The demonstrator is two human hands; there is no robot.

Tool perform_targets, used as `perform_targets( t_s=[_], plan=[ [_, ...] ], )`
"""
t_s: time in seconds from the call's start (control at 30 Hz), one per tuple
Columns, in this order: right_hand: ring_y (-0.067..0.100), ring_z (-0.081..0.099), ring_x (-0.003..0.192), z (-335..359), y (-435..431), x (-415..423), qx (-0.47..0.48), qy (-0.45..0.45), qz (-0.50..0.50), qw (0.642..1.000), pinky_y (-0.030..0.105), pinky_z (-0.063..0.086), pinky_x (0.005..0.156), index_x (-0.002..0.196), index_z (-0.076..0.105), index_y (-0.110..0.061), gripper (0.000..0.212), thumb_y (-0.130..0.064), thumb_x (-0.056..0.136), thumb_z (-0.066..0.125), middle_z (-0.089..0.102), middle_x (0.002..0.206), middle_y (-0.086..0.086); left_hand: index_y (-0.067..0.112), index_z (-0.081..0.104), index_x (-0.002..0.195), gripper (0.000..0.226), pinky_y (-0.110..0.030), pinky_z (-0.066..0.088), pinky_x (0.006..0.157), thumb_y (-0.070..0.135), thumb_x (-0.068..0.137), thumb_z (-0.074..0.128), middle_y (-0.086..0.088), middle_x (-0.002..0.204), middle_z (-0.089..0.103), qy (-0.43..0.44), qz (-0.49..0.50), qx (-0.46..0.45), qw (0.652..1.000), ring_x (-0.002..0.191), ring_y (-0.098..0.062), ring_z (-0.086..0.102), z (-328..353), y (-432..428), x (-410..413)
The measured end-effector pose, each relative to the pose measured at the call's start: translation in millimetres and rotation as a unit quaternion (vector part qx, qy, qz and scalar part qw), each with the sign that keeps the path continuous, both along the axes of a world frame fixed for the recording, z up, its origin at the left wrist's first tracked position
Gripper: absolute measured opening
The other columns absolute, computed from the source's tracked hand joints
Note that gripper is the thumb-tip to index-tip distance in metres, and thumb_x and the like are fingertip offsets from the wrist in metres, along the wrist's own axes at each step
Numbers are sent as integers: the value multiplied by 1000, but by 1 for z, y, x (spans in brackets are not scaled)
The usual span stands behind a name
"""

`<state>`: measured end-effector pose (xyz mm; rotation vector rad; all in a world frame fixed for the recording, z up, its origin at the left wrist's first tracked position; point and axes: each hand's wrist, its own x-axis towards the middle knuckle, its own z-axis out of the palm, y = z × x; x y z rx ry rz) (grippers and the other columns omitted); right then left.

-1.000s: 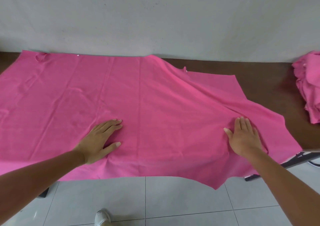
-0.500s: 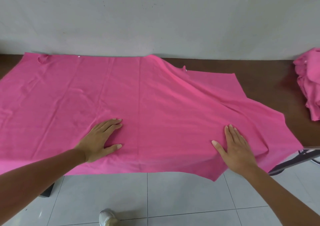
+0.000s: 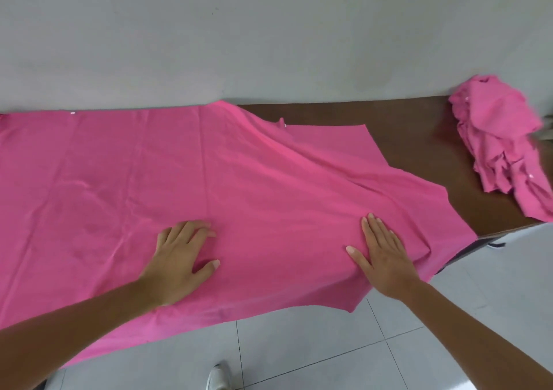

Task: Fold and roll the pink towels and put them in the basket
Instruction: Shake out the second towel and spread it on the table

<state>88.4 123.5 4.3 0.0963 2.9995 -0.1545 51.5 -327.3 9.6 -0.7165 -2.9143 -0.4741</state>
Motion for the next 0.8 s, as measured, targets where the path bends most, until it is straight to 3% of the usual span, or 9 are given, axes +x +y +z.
perform_targets(
  t_s=[0.1,0.23,0.4,0.6,0.7,0.8],
  plan=[
    [12,-18,153,0,-1,1,13,5,-7,1000,31,-12,122,160,-14,-21,102,-83,79,-14,-18,168,-4,28,57,129,54,-42,32,106,61,88,49,8,138,49,-14,-61,16,998,130,-19,42,7,49,-17],
    [18,-17,154,2,-6,4,37,15,-12,999,34,-9,123,155,-22,-25,101,-84,74,-25,-23,164,-6,30,53,134,55,-38,30,110,61,89,49,11,143,43,-29,-154,23,987,136,-13,35,17,115,-27],
    [25,-2,156,5,-10,8,34,38,-32,998,41,2,125,160,-4,-27,95,-84,85,-12,-7,168,-2,28,52,140,62,-44,29,114,59,87,48,5,150,42,-43,-240,12,970,140,-19,35,12,185,-28],
    [24,9,155,10,9,33,-63,105,-238,964,47,17,125,160,22,-21,91,-80,92,6,16,168,5,28,34,154,74,-36,7,119,59,87,38,7,163,22,-69,-299,9,952,151,-15,15,3,246,-18],
    [25,13,154,12,27,50,-98,116,-311,938,47,19,125,159,23,-18,93,-80,91,10,19,166,7,26,31,156,71,-36,8,121,55,92,45,5,165,20,-74,-309,6,948,152,-16,13,1,270,-18],
    [25,17,152,18,46,58,-116,131,-352,920,45,20,124,157,27,-15,80,-70,99,22,24,165,8,22,31,156,71,-42,13,122,55,94,47,0,167,20,-77,-303,-3,950,154,-22,13,1,293,-26]
  ],
)
